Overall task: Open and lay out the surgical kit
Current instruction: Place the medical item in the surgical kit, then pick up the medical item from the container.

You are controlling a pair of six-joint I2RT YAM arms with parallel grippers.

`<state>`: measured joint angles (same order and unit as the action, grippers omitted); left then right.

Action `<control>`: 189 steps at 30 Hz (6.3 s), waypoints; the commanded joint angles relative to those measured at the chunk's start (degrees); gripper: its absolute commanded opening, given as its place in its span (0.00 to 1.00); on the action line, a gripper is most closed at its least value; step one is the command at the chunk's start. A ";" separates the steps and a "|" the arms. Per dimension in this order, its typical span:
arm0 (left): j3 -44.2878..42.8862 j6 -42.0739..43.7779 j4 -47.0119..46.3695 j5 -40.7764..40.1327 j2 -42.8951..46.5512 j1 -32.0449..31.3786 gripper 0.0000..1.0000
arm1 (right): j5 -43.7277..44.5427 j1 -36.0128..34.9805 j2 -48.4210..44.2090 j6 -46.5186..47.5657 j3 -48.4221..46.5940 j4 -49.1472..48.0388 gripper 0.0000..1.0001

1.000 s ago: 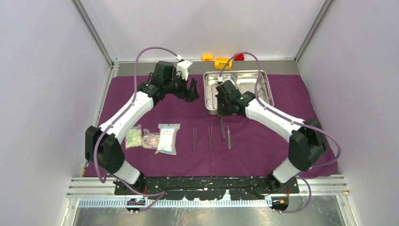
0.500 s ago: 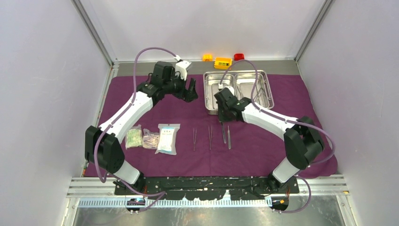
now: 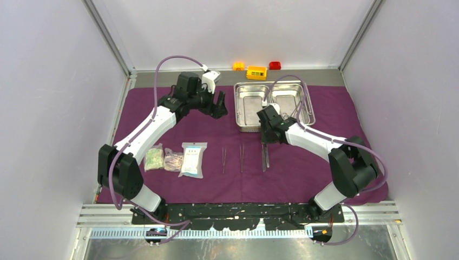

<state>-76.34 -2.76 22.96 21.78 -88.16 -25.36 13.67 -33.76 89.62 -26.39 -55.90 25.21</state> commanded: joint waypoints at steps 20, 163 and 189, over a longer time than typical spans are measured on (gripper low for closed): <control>-0.07 -0.64 -2.67 0.32 0.51 0.14 0.78 | -0.05 1.76 -0.75 -1.77 3.99 -6.48 0.00; -21.25 13.66 25.61 11.95 -14.84 2.25 0.98 | -21.90 25.62 40.45 28.49 -54.86 17.42 0.45; -21.26 14.06 24.28 12.48 -15.16 2.25 0.99 | -15.69 23.32 50.39 40.05 -66.68 17.24 0.42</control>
<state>-95.66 11.05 48.97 33.06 -103.39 -23.27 -3.44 -10.17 137.73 11.73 -119.83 41.95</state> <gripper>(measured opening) 0.988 0.424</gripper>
